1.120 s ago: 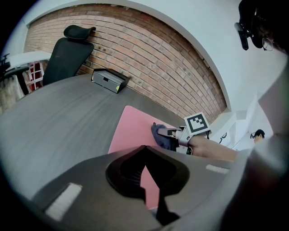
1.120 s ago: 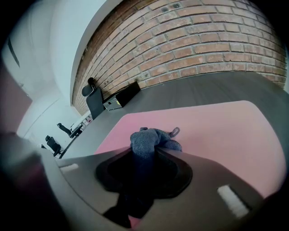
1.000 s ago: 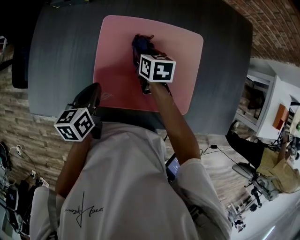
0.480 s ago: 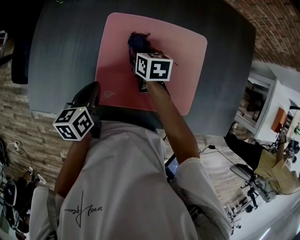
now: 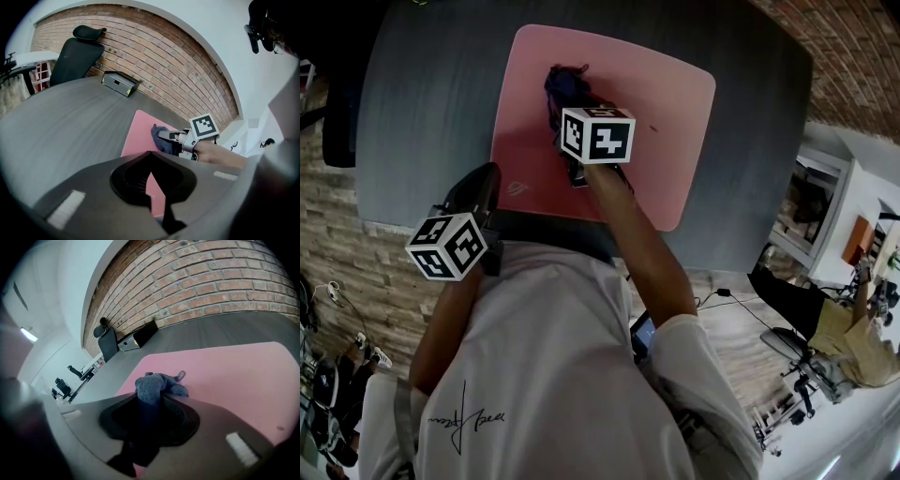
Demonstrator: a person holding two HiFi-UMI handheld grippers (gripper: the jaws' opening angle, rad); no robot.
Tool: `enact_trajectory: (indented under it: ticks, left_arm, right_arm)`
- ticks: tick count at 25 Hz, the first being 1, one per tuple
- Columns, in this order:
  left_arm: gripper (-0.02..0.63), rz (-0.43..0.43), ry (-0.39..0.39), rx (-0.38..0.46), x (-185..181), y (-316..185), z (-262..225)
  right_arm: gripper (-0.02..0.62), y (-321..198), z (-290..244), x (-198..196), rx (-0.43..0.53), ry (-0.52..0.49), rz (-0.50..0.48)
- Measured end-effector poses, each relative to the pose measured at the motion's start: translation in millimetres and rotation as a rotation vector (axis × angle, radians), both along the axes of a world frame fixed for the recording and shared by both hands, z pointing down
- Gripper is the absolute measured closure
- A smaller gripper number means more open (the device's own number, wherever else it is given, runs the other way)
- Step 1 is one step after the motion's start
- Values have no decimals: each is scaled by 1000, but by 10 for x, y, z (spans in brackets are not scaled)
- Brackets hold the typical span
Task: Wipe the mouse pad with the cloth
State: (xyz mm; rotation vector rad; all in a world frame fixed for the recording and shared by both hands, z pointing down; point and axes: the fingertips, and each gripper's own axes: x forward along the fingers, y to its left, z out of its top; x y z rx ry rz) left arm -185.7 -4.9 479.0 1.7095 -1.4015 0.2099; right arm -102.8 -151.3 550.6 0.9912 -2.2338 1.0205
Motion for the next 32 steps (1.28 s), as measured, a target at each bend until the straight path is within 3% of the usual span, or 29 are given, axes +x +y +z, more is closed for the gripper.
enact_trajectory:
  ticks: [22, 32]
  left_arm:
    - [600, 3, 14, 43, 20, 3, -112]
    - [598, 34, 8, 79, 202, -57, -211]
  right_arm:
    - [489, 349, -108, -222, -12, -41, -88]
    - [492, 381, -238, 19, 1, -60, -62]
